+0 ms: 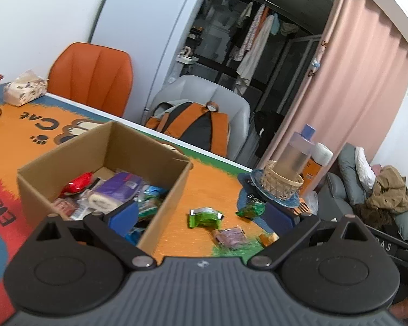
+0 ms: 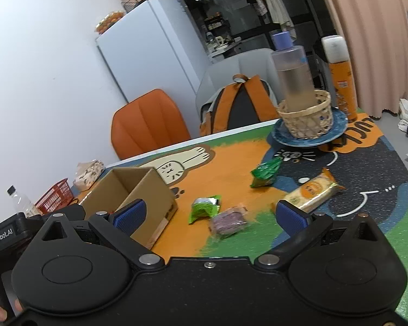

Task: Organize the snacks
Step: 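Move both grippers back to the snack pile, then grasp the pink packet with the left gripper while the right grasps the cracker bar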

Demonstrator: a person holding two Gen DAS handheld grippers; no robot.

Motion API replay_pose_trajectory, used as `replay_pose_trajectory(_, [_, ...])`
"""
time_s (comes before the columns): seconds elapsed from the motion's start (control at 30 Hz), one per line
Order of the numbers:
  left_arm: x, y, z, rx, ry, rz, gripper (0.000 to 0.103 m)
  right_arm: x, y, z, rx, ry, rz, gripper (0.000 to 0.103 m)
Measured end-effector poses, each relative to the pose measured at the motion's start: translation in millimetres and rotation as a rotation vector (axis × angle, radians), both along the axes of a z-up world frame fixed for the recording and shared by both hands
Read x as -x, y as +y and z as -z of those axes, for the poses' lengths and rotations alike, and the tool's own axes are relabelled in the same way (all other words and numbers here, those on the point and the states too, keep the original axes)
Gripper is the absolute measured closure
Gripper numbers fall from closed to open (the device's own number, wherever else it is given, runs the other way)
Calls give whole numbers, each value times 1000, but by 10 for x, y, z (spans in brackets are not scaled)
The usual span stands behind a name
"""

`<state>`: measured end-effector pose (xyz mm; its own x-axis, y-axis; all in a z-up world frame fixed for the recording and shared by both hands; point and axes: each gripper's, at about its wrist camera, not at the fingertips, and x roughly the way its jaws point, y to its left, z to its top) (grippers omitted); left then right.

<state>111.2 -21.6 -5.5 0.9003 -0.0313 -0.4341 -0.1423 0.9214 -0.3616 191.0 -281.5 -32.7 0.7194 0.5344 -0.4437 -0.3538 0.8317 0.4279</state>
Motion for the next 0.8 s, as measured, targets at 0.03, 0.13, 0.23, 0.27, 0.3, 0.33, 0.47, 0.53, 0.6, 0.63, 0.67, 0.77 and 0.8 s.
replay_pose_trajectory(0.03, [-21,-34,-2,-1,-1,8,4,-14,-25,15,0,4,5,0])
replay_pose_trajectory(0.13, [-81,-95,-5,-2,-3,16,4,-43,-95,50,0,7,13,0])
replay_pose_trajectory(0.23, [-151,-157,20,9,3,26,5,-71,-165,80,-4,6,30,0])
replay_pose_trajectory(0.27, [-171,-184,30,6,2,32,5,-90,-193,99,-7,9,37,0])
replay_pose_trajectory(0.3, [-193,-219,42,-3,4,36,5,-110,-216,117,-9,14,43,0])
replay_pose_trajectory(0.33, [-221,-253,55,-11,7,39,5,-132,-241,138,-13,18,51,0])
replay_pose_trajectory(0.47, [-334,-335,130,-10,24,58,7,-213,-310,215,-19,37,72,0])
replay_pose_trajectory(0.53, [-392,-373,164,-13,31,66,7,-251,-327,251,-17,45,82,0])
replay_pose_trajectory(0.6, [-451,-414,199,-15,33,75,8,-309,-346,293,-19,57,93,0])
replay_pose_trajectory(0.63, [-480,-430,217,-16,36,79,8,-335,-351,309,-20,61,96,0])
replay_pose_trajectory(0.67, [-512,-446,233,-16,41,82,10,-361,-356,327,-21,65,100,0])
replay_pose_trajectory(0.77, [-592,-491,276,-23,51,92,12,-454,-365,380,-24,77,112,0])
replay_pose_trajectory(0.8, [-621,-505,289,-27,54,96,14,-490,-370,403,-24,83,117,0])
